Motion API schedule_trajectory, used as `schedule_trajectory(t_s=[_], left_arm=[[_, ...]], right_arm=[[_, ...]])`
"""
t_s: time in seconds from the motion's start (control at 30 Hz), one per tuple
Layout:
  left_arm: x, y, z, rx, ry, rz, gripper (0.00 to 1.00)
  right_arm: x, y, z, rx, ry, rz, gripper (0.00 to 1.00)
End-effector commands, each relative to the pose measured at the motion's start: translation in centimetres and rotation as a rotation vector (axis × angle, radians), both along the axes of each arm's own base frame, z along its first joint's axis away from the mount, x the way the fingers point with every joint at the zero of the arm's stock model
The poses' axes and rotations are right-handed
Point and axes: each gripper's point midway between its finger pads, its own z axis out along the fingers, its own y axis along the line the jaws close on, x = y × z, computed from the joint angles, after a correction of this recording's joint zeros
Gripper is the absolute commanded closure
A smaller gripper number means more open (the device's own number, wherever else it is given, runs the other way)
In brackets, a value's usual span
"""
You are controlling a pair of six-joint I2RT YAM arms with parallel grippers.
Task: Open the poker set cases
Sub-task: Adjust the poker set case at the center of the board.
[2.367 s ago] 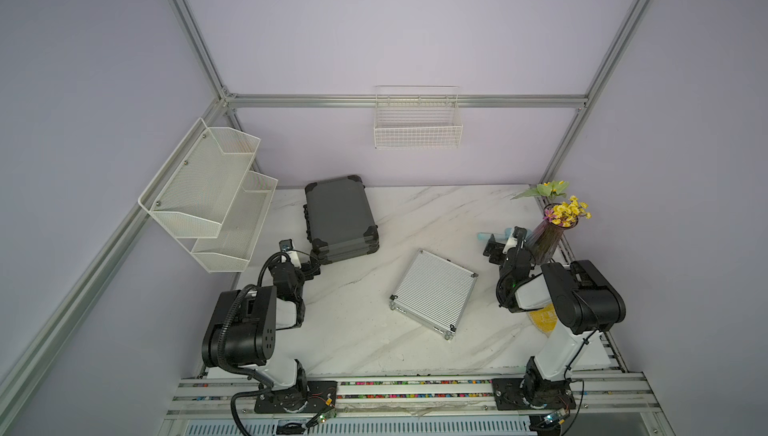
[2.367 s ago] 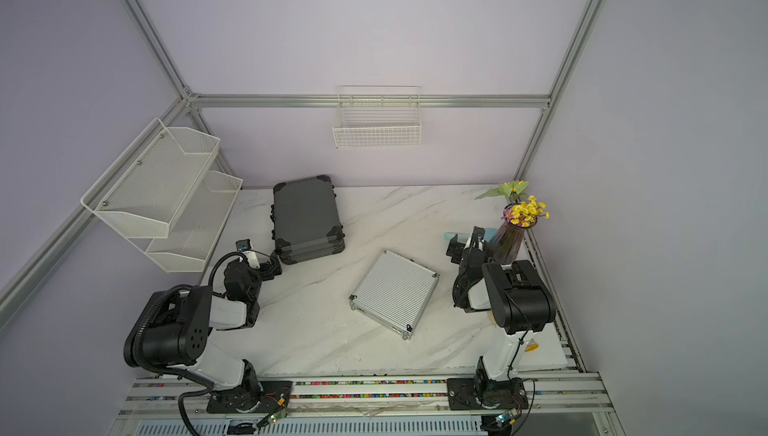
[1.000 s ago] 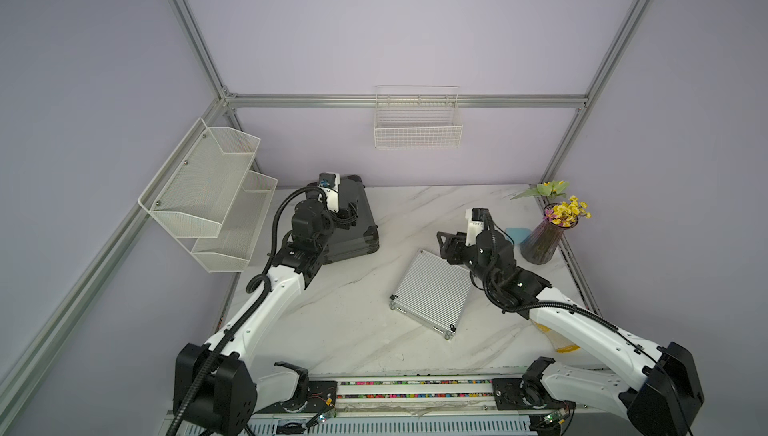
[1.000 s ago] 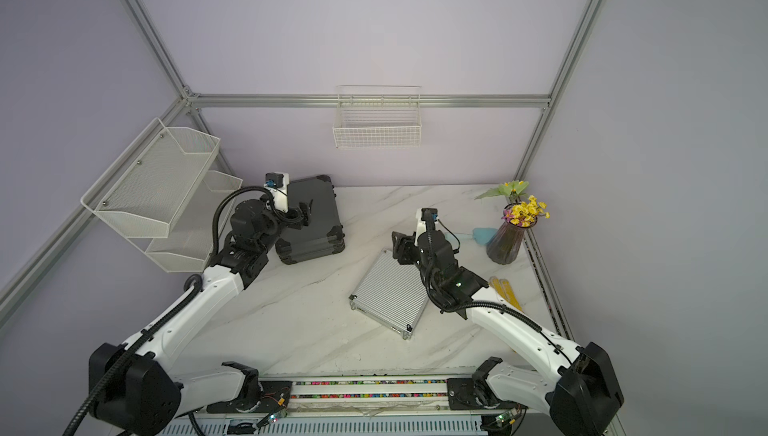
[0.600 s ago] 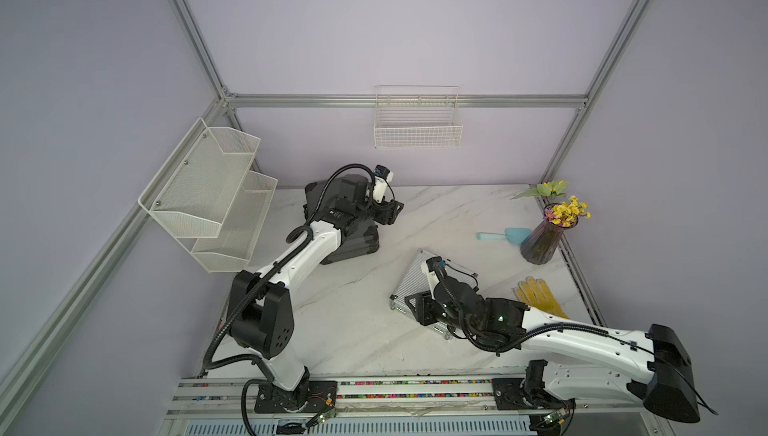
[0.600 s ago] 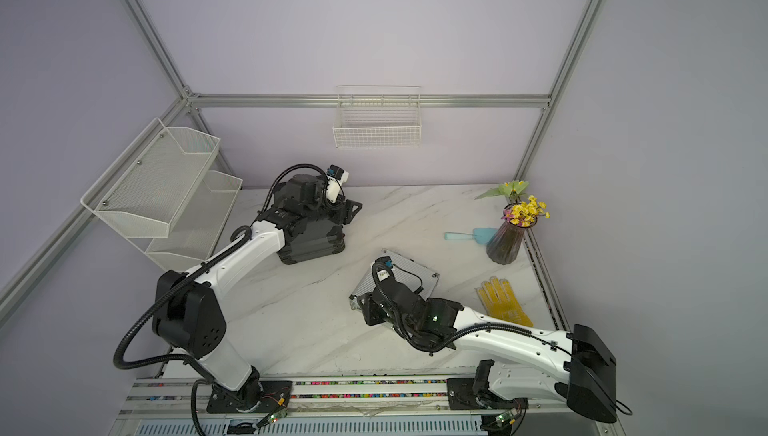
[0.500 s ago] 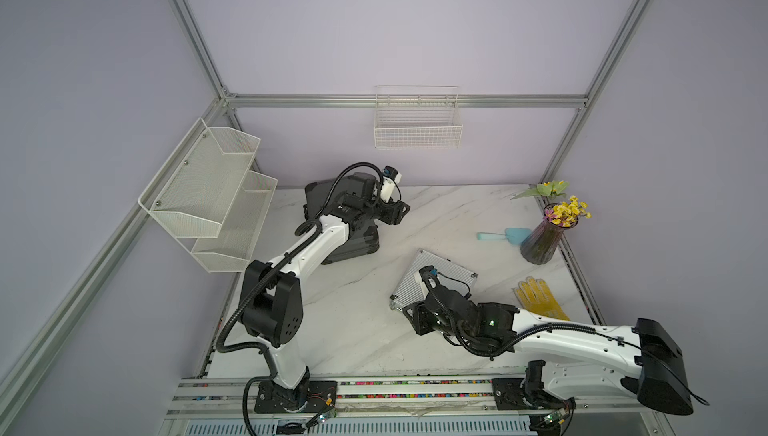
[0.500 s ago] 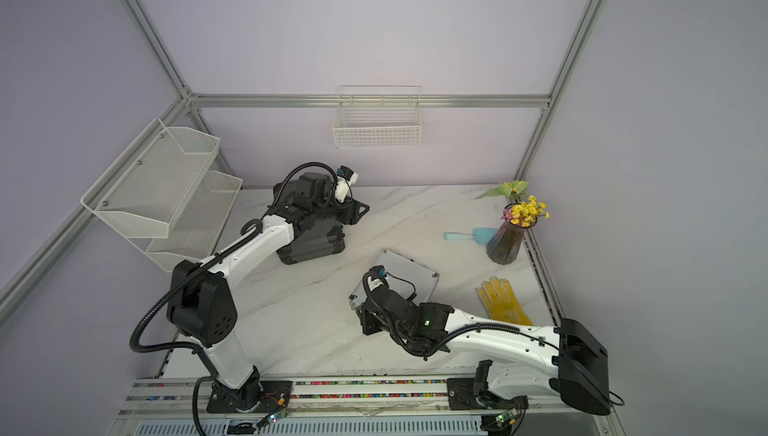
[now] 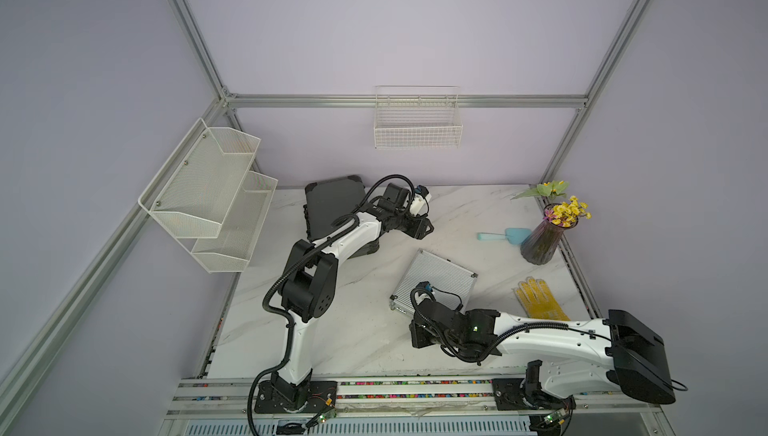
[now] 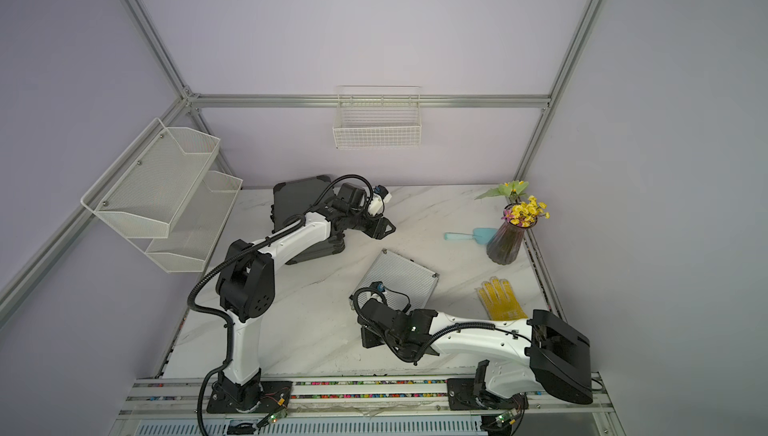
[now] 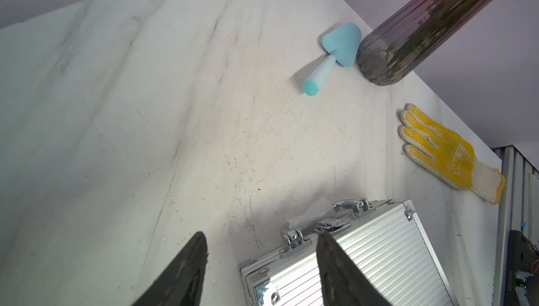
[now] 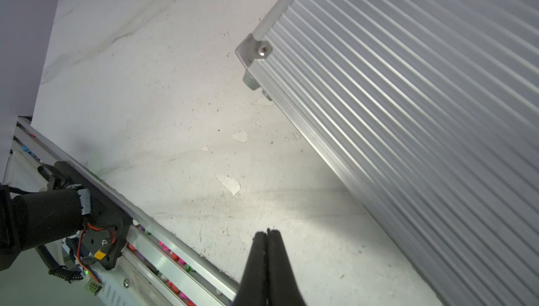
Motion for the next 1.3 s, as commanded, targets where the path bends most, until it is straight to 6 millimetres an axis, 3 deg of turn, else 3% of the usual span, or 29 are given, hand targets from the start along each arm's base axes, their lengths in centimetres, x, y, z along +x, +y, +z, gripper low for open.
schedule_trajectory(t_s=[0.0,0.43,0.9,1.27], left_arm=[[0.1,-2.4,0.4,-0.045,0.019,-0.039,0.41],[-0.6,-6.0,-5.0,-0.034,0.134,-0.074,0.47],[-1.8,-4.8,-10.0,0.066,0.25,-0.025,0.46],[-2.3,-3.9,-11.0,0.102,0.271,-0.013,0.45]], right_arm=[[-0.2,-1.4,-1.4,-0.055,0.03,-0.059,1.0],[-0.4,-4.9,-2.9,-0.156,0.065,-0.188,1.0],[0.8,-6.1,-3.3,-0.18,0.026,-0.273,1.0],[1.7,-7.2,-3.9,-0.198,0.034,-0.32,1.0]])
